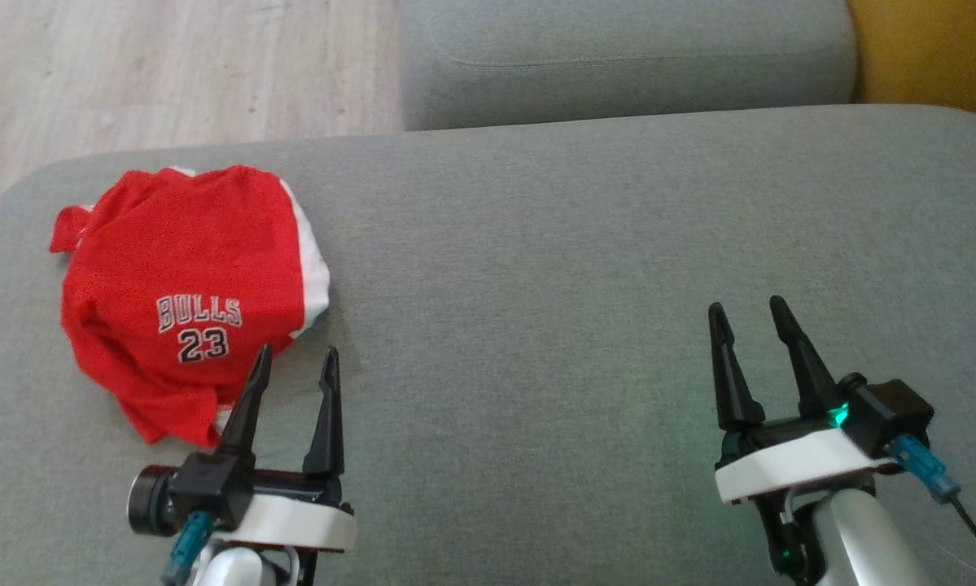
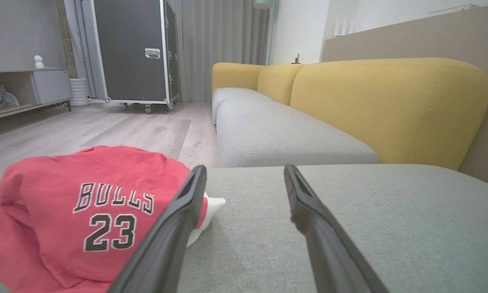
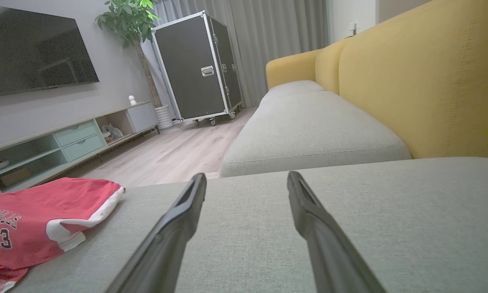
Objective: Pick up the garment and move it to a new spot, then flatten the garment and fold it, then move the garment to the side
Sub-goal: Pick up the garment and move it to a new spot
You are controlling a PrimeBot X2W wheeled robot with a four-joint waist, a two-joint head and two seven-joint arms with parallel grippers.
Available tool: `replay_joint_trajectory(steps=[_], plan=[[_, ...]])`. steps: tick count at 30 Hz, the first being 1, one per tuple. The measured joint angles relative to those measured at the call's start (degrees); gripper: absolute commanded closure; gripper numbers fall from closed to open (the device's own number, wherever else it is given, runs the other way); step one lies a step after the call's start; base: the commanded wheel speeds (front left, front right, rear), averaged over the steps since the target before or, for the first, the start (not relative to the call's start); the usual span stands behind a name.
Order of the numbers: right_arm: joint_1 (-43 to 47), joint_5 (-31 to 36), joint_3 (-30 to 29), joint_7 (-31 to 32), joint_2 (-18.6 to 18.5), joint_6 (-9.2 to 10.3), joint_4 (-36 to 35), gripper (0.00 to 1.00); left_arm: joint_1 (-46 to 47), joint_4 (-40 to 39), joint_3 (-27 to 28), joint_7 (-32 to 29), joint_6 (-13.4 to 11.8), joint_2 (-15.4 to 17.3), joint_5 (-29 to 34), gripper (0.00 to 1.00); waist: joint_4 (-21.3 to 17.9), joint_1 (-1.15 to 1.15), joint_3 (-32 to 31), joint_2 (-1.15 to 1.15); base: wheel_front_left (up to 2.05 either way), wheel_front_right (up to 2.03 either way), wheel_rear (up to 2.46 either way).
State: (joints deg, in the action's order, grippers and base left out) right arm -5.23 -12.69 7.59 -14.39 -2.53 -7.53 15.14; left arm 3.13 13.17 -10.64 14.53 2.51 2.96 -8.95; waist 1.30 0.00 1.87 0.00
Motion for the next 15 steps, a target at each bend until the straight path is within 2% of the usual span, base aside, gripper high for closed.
replay_joint_trajectory(steps=[5, 15], plan=[[0.04, -1.02, 1.81, 0.0, -0.02, 0.0, 0.38, 0.0, -0.13, -0.15, 0.93, 0.0, -1.02, -0.01, -0.8, 0.0, 2.15, 0.0, -0.72, 0.0, 0.0, 0.0, 0.0], [2.05, -3.13, 5.05, 0.0, -0.04, 0.0, 1.12, 0.0, -2.53, -0.13, 3.23, 0.0, -0.98, -0.02, -0.49, 0.0, 7.93, 0.0, -2.51, 0.0, 0.0, 0.0, 0.0]])
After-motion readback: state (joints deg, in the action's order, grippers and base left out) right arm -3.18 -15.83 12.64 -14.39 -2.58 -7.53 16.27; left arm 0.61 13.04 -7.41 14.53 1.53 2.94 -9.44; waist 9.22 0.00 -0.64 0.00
